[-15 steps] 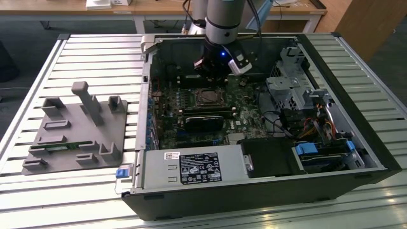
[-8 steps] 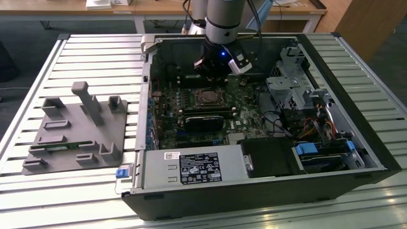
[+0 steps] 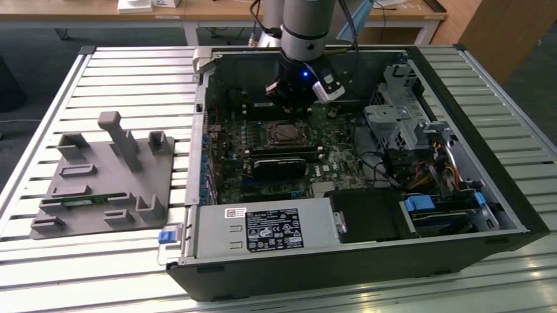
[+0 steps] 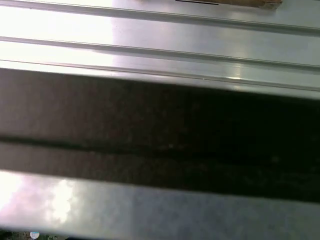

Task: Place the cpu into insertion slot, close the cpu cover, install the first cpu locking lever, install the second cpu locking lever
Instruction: 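Install the first cpu locking lever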

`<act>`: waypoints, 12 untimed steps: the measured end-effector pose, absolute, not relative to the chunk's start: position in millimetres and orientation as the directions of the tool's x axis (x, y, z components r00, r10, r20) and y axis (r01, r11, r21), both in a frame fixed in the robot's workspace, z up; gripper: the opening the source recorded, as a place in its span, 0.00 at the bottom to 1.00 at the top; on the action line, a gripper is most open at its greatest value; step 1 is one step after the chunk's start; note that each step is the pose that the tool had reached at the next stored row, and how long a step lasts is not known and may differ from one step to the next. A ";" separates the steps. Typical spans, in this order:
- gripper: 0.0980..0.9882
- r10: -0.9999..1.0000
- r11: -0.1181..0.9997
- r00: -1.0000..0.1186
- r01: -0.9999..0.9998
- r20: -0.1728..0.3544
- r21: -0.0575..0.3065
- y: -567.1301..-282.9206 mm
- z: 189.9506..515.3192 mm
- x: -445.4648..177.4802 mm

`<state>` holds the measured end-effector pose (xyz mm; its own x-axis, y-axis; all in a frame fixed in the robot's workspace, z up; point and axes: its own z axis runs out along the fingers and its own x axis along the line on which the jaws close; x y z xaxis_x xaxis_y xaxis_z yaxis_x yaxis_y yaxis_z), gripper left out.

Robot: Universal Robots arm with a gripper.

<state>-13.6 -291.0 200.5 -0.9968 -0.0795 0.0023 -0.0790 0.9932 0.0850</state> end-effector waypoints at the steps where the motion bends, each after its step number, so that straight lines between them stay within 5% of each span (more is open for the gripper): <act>1: 0.01 -0.079 0.994 -0.997 -0.079 0.003 0.081 -291.0 200.2 -13.6; 12: 0.01 -0.079 0.994 -0.997 -0.079 0.003 0.071 -290.7 199.5 -13.6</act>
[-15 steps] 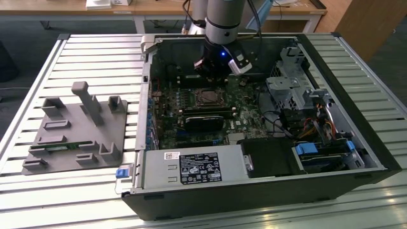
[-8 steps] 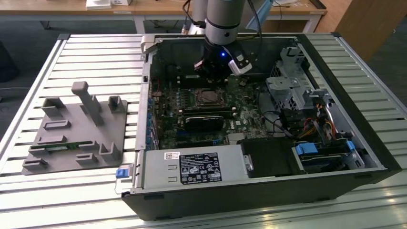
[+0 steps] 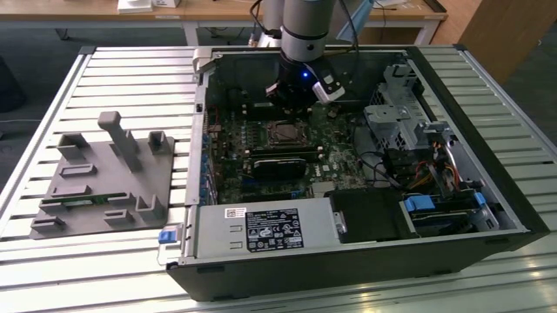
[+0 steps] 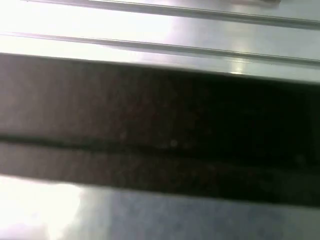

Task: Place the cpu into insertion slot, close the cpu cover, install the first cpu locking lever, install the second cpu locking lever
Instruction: 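Install the first cpu locking lever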

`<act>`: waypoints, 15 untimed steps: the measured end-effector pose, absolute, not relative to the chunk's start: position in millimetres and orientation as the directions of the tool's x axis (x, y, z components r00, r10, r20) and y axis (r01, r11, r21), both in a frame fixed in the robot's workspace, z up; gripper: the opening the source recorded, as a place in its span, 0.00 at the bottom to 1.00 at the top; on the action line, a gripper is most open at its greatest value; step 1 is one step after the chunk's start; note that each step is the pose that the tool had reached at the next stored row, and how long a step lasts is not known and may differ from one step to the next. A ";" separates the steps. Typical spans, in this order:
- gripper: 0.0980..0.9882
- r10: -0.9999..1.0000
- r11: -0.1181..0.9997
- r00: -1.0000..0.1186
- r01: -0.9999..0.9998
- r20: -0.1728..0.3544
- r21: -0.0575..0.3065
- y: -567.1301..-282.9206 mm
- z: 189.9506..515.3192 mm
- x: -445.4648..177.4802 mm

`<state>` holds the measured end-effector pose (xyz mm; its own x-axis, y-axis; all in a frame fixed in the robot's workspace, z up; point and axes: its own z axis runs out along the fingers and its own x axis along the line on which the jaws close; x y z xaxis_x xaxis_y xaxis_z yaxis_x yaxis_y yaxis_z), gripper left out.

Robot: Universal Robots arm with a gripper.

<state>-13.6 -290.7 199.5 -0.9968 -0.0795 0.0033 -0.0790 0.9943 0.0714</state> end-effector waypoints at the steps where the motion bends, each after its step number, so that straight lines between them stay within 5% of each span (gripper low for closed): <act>1: 0.01 -0.079 0.994 -0.997 -0.079 0.003 0.072 -290.6 200.9 -13.6; 15: 0.01 -0.079 0.995 -0.997 -0.079 0.005 0.055 -289.4 196.5 -13.2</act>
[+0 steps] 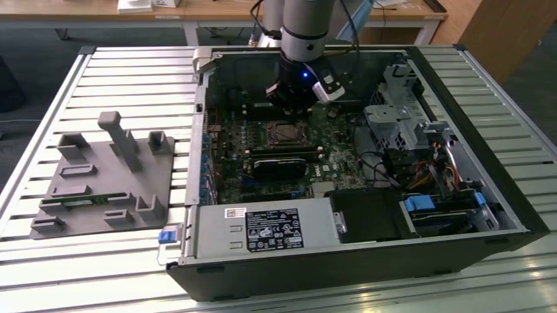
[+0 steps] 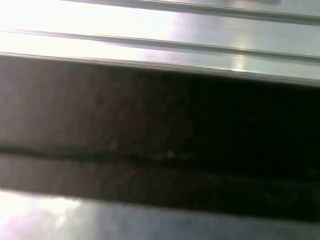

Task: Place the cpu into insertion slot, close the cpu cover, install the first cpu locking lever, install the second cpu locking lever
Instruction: 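Install the first cpu locking lever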

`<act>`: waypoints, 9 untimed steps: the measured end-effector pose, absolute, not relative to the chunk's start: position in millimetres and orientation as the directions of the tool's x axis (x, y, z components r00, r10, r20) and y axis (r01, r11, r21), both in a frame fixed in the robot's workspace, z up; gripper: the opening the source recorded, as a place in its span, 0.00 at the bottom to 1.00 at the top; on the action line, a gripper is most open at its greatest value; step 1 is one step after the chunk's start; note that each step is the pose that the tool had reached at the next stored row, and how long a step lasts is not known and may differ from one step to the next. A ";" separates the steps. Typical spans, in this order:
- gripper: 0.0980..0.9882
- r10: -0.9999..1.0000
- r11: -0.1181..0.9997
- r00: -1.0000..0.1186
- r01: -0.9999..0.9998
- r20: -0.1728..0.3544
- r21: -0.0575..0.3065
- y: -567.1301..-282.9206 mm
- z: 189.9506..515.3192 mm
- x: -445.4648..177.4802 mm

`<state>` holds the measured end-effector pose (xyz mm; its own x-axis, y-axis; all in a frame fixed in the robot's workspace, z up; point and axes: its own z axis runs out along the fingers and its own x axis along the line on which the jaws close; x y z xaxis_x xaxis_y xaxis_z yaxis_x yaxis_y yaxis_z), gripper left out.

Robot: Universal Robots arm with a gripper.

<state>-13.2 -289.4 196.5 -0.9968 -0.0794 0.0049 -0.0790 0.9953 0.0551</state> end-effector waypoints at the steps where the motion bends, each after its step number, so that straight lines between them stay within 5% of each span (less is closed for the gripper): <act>1: 0.01 -0.079 0.995 -0.997 -0.079 0.005 0.054 -289.2 196.2 -13.1; 9: 0.01 -0.080 0.995 -0.997 -0.079 0.003 0.066 -287.2 196.4 -12.7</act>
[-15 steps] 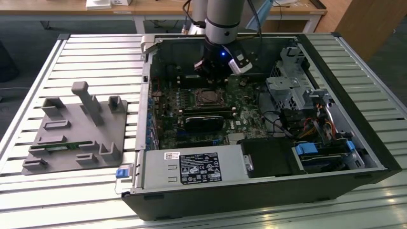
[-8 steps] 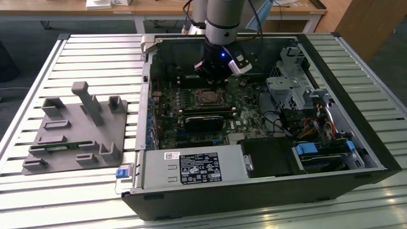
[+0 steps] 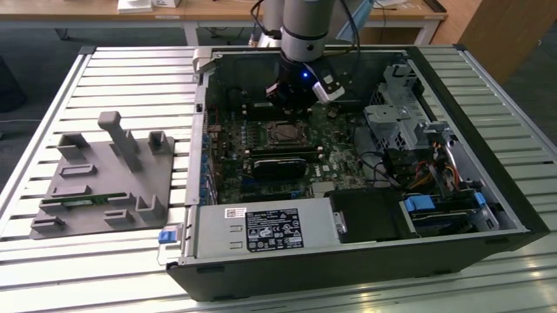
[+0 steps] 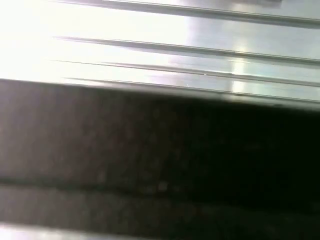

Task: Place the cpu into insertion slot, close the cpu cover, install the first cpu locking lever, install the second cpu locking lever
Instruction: 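Install the first cpu locking lever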

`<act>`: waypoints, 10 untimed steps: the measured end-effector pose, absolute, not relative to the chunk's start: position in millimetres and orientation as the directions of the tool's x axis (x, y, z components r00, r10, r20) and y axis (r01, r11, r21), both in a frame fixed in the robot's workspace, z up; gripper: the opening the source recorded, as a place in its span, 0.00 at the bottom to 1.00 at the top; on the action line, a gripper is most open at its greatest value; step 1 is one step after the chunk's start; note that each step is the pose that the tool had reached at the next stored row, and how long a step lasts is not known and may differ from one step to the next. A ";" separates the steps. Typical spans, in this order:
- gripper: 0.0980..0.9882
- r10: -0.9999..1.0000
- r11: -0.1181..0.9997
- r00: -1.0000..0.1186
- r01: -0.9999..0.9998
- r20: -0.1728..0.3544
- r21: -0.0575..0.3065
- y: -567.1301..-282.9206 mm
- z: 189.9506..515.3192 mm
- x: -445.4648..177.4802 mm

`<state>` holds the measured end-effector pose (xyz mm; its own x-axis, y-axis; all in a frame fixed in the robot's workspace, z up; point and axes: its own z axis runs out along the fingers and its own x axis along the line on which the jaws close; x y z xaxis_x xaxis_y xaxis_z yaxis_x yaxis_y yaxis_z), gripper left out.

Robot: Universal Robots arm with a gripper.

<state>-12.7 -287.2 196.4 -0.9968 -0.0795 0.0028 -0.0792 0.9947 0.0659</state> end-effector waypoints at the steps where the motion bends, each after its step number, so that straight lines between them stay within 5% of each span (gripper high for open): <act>1: 0.01 -0.080 0.995 -0.997 -0.079 0.003 0.065 -287.2 202.1 -12.7; 10: 0.01 -0.080 0.995 -0.997 -0.079 0.004 0.064 -289.6 216.7 -12.8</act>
<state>-12.8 -289.6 216.7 -0.9968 -0.0796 0.0040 -0.0792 0.9948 0.0644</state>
